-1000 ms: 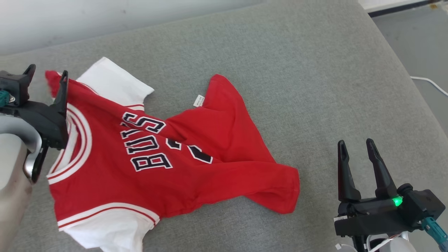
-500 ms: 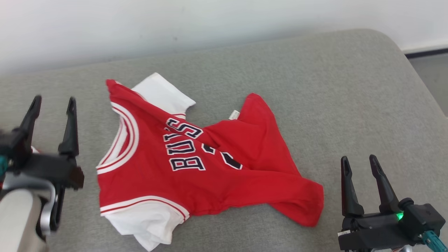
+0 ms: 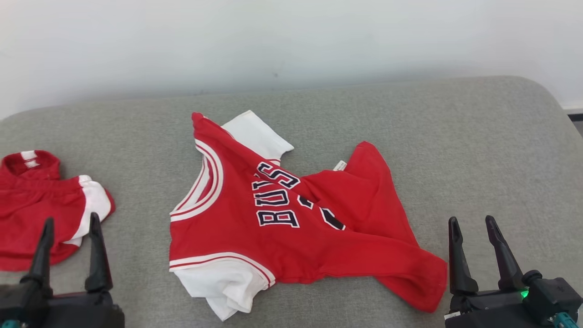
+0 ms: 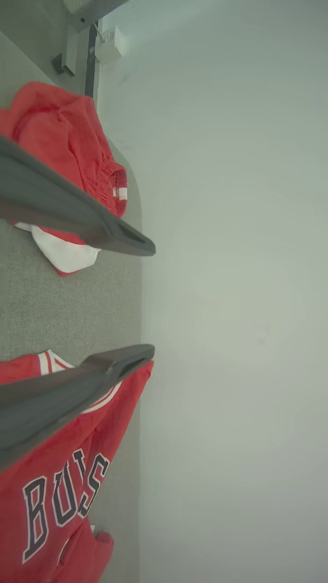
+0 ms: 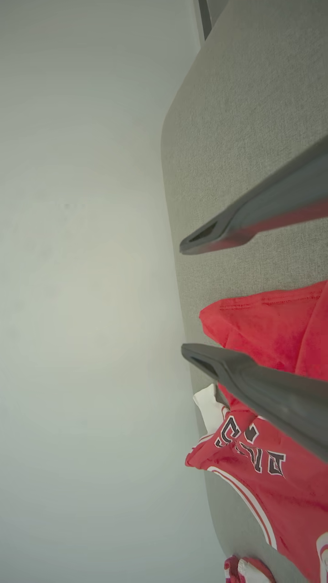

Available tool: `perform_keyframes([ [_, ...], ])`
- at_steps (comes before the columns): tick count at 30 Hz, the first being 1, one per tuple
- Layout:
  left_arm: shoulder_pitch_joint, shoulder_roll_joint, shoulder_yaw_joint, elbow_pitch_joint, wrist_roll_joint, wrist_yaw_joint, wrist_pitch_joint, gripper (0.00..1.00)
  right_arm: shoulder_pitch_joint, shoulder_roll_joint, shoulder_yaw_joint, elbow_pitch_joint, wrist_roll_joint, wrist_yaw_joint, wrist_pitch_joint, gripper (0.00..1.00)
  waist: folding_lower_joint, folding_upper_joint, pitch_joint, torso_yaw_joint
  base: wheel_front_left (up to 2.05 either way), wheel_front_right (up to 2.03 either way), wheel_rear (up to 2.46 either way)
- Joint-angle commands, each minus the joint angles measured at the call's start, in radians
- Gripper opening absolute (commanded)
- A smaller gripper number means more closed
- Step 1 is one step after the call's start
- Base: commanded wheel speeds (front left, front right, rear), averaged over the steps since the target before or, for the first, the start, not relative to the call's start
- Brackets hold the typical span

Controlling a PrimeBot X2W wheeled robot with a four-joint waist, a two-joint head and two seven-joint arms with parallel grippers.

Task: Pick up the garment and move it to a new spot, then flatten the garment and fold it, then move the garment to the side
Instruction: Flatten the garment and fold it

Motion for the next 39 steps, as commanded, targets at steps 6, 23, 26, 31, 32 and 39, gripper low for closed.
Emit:
perform_keyframes([
  [6, 0.085, -0.087, 0.054, -0.034, 0.041, -0.033, -0.001, 1.0, 0.01, -0.008, 0.005, 0.005, 0.002, -0.003, -0.001, 1.0, 0.0001, 0.0001, -0.022, 0.03, 0.0, 0.0, 0.0],
  [23, 0.128, -0.212, -0.083, 0.211, 0.107, -0.186, -0.001, 1.0, 0.011, -0.017, 0.009, 0.014, 0.01, -0.003, 0.0, 1.0, 0.0001, 0.0001, -0.002, 0.025, 0.0, 0.0, 0.0],
  [26, 0.107, -0.236, -0.102, 0.294, 0.095, -0.193, -0.001, 1.0, 0.005, -0.018, 0.01, 0.018, 0.01, -0.003, 0.0, 1.0, 0.0001, 0.0001, 0.007, 0.014, 0.0, 0.0, 0.0],
  [31, 0.085, -0.252, -0.122, 0.354, 0.087, -0.201, -0.001, 1.0, 0.003, -0.017, 0.008, 0.02, 0.008, -0.003, -0.001, 1.0, 0.0001, 0.0001, 0.016, 0.003, 0.0, 0.0, 0.0],
  [32, 0.078, -0.254, -0.124, 0.366, 0.082, -0.204, -0.001, 1.0, 0.0, -0.017, 0.01, 0.02, 0.007, -0.003, -0.001, 1.0, 0.0001, 0.0001, 0.019, 0.0, 0.0, 0.0, 0.0],
  [39, 0.032, -0.269, -0.151, 0.477, 0.081, -0.211, -0.001, 1.0, -0.011, -0.021, 0.014, 0.027, 0.007, -0.003, 0.0, 1.0, 0.0001, 0.0001, 0.026, -0.025, 0.0, 0.0, 0.0],
])
